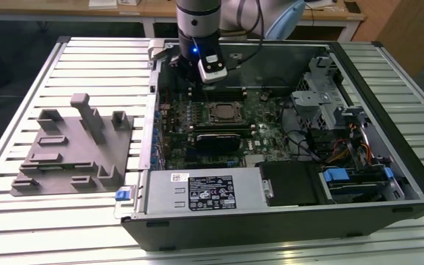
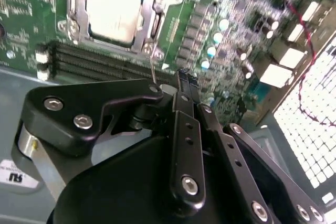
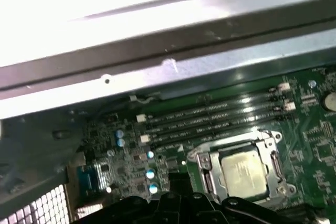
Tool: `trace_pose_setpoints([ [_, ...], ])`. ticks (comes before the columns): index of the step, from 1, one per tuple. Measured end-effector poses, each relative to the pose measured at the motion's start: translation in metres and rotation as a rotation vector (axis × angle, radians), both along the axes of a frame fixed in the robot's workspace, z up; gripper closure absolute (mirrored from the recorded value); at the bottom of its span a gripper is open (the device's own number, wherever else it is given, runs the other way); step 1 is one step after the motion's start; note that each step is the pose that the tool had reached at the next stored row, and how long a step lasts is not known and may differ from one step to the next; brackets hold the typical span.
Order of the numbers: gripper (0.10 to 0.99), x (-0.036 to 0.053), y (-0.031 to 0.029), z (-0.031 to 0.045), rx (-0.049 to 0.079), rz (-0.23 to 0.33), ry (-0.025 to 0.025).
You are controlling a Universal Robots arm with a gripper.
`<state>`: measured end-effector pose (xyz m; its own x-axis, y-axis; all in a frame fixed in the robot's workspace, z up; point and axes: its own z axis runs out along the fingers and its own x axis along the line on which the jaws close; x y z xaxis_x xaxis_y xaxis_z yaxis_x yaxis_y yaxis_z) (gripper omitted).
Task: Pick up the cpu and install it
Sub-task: 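Install the first cpu locking lever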
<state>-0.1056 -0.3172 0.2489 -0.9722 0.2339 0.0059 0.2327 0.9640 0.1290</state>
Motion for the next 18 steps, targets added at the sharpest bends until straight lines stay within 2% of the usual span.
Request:
trace_pose_setpoints([
  [4,0.980,-0.0019,-0.0002,-0.0005,0.064,0.008,0.0000],
  [9,0.980,-0.0036,-0.0008,-0.0013,0.117,0.017,-0.0001],
  [10,0.980,-0.0037,-0.0008,-0.0014,0.121,0.018,0.0000],
  [15,0.980,-0.0037,-0.0008,-0.0014,0.121,0.018,0.0000],
  [18,0.980,-0.0004,-0.0008,-0.0014,0.121,0.018,0.0000],
])
